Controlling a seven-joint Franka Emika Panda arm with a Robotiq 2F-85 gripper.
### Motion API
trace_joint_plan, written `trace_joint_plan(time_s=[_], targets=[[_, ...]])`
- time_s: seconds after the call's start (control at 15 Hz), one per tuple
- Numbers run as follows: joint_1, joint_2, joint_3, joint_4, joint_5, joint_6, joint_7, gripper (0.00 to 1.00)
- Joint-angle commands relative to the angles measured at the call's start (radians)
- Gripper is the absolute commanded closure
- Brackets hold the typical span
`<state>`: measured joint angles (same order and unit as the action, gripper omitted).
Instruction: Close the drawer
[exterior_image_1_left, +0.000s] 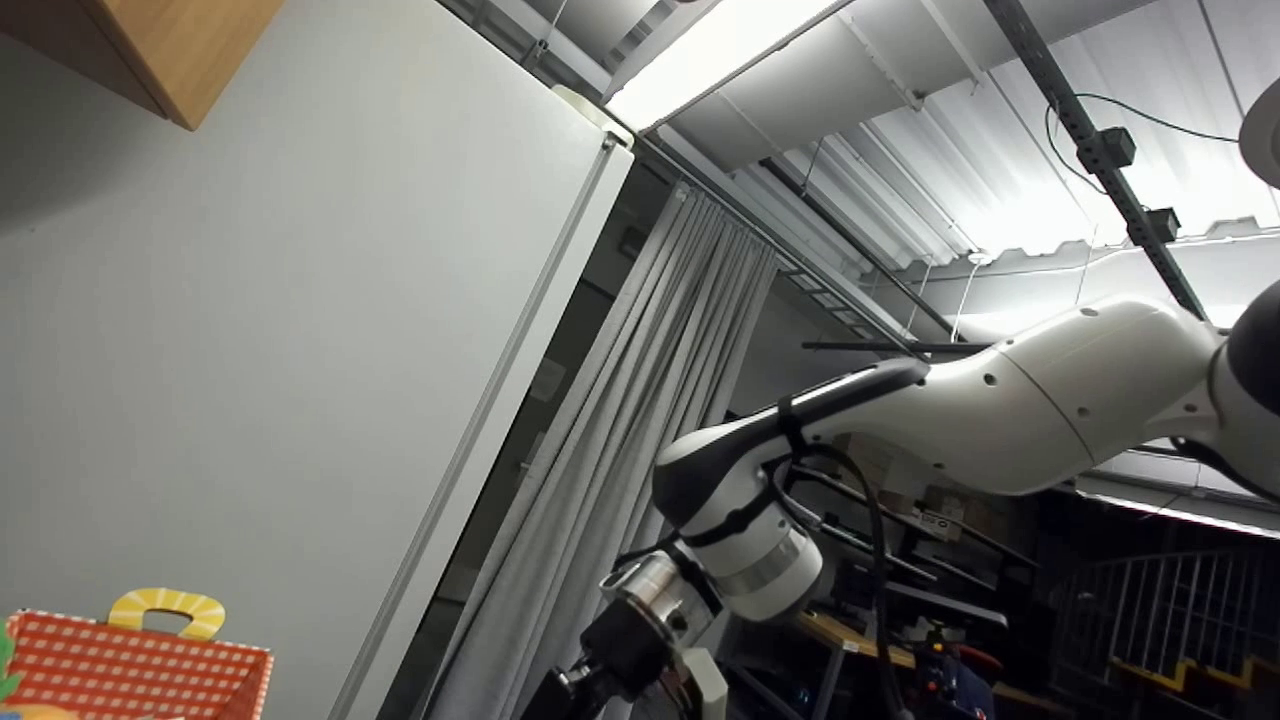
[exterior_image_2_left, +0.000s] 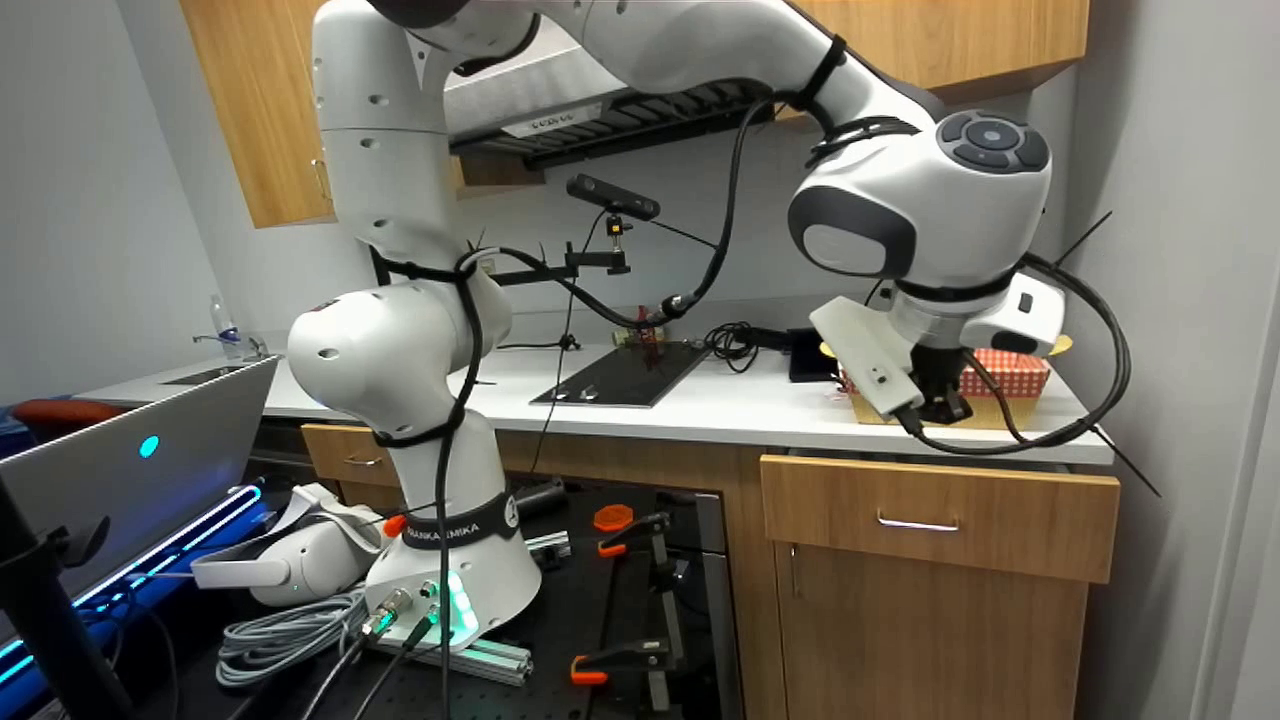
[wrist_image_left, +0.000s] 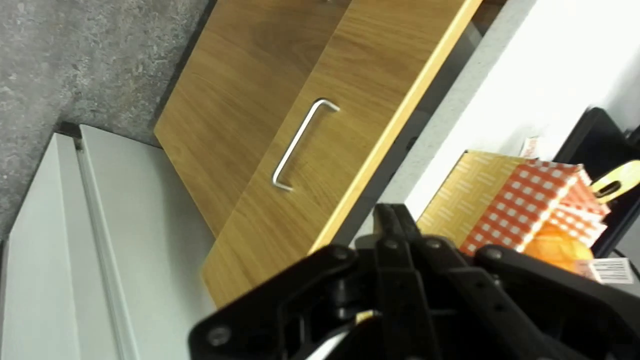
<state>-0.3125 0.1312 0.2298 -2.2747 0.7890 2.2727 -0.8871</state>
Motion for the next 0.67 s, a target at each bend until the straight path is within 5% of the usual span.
trace_joint_plan(time_s=[0.0,0.2,0.27,0.6], targets=[[0.106,-0.128,-0.100,-0.076,0.027,-0.067,-0.057,1.00],[0.167,-0.174,-0.150,-0.106,0.004,-0.085,-0.052,1.00],[0.183,-0.184,-0.161,-0.114,-0.004,-0.086,-0.048,0.74],[0.236,-0.222,-0.201,-0.139,-0.031,-0.089,-0.043,0.43]])
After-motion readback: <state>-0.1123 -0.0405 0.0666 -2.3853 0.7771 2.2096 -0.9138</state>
